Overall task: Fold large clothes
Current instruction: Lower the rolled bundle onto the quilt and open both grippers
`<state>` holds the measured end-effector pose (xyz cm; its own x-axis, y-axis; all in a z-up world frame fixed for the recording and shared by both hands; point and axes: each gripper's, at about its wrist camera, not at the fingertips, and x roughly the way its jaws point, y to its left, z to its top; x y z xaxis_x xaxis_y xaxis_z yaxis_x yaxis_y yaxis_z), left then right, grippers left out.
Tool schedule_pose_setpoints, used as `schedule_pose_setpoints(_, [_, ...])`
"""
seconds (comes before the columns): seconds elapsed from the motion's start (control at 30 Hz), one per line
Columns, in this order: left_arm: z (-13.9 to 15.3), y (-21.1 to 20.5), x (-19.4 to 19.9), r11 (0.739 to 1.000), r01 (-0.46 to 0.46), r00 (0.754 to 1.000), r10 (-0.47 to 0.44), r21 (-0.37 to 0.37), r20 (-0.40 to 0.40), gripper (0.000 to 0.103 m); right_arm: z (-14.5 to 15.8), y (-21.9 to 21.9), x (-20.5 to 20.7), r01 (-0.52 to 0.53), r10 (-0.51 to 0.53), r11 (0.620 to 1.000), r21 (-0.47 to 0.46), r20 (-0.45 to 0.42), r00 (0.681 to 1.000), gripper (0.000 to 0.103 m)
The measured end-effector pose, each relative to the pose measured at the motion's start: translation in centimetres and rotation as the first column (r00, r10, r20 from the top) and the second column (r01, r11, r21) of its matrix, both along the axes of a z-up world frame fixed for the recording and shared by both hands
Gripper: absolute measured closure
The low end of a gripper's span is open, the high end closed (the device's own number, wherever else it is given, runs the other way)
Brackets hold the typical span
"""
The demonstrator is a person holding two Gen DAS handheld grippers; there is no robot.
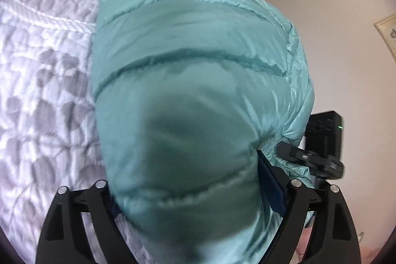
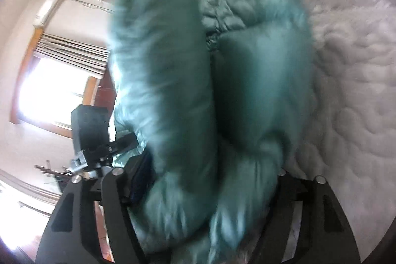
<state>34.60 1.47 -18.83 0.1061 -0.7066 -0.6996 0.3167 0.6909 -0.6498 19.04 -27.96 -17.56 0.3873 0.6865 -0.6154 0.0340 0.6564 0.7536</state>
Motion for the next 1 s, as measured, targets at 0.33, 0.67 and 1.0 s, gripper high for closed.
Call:
schedule_pose_setpoints(0.33, [4.0, 3.4, -6.7, 0.989, -0.112, 0.989, 0.102, 0.099, 0.107, 0.011, 6.2, 2.9, -9.3, -0.019, 0.03, 0.98, -0.196, 0.054, 0.998, 0.013])
schedule_pose_setpoints(0.67, [-0.4, 2.9, -12.7, 0.962, -0.103, 0.987, 0.066, 0.253, 0.15, 0.009, -0.9, 1.2, -12.8, 0.022, -0.048, 0.968, -0.25, -0.098, 0.994, 0.021])
schedule_pose_setpoints(1.0, [6.2, 1.9, -17.5, 0.935, -0.148, 0.983, 0.104, 0.321, 0.149, 0.011, 8.7, 4.7, -16.8, 0.079, -0.098, 0.871, -0.484, -0.013, 0.995, 0.008])
